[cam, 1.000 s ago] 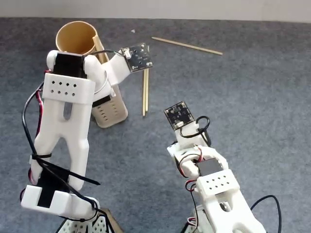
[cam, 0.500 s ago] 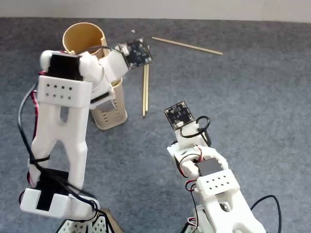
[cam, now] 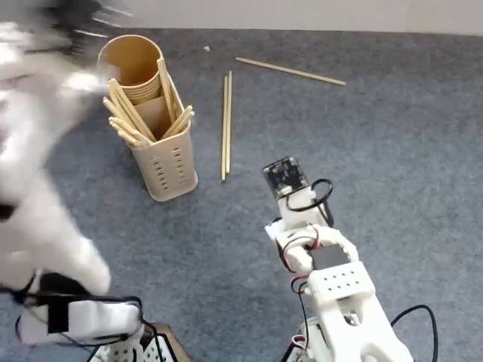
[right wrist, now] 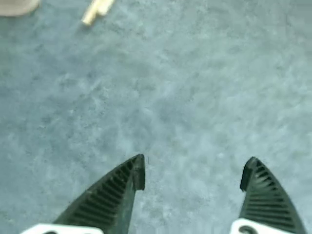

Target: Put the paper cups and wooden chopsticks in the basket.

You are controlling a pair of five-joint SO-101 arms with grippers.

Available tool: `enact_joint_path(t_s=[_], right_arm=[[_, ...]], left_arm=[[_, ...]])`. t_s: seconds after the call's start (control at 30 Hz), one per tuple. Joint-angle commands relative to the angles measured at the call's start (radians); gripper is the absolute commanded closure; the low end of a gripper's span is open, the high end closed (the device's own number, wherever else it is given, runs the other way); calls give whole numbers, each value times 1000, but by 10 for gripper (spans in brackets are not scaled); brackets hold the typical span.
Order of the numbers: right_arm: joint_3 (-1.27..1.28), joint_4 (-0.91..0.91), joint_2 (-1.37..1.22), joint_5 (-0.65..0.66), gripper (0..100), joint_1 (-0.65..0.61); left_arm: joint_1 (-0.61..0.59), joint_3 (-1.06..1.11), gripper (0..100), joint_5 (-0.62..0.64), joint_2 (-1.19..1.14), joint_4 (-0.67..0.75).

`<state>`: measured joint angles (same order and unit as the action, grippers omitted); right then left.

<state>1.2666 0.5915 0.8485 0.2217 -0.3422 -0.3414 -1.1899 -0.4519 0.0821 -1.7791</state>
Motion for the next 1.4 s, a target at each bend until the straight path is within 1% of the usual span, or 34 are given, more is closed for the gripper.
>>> enact_joint_path(t_s=[0.0,0.03,0.07,0.2,0.27,0.37,0.47,0.53,0.67,0.73,0.87,0.97,1.0,1.17,1.27,1.3,1.37], right_arm=[[-166,-10,-90,-3,685,22],[-225,-10,-133,-31,685,16],[-289,-10,-182,-57,685,-2],[-550,-8,-398,-114,685,-79],[-665,-10,-501,-161,685,-105],[-806,-27,-636,-258,685,-124],[-905,-81,-736,-338,685,-125],[-946,-99,-791,-377,685,-127],[-989,-143,-874,-451,685,-136],[-997,-177,-921,-457,685,-157],[-1001,-255,-1064,-454,685,-206],[-1027,-325,-1178,-454,685,-209],[-1050,-323,-1211,-454,685,-205],[-1185,-206,-1362,-454,685,-176],[-1273,-101,-1437,-454,691,-176],[-1303,-50,-1452,-454,711,-177],[-1371,62,-1469,-454,801,-176]], left_arm=[[-449,124,728,465,7,-3],[-496,226,728,523,7,-2],[-513,335,727,546,7,0],[-495,779,724,531,7,21],[-487,983,723,535,12,127],[-479,1244,723,537,15,342],[-486,1428,723,537,15,528],[-489,1515,723,537,12,617],[-486,1643,723,537,7,767],[-487,1682,723,537,7,816],[-489,1715,723,534,7,833],[-506,1715,723,532,7,833],[-518,1715,723,532,10,833],[-567,1710,723,532,16,833],[-570,1713,723,532,16,833],[-568,1715,723,532,16,833],[-568,1715,723,532,16,832]])
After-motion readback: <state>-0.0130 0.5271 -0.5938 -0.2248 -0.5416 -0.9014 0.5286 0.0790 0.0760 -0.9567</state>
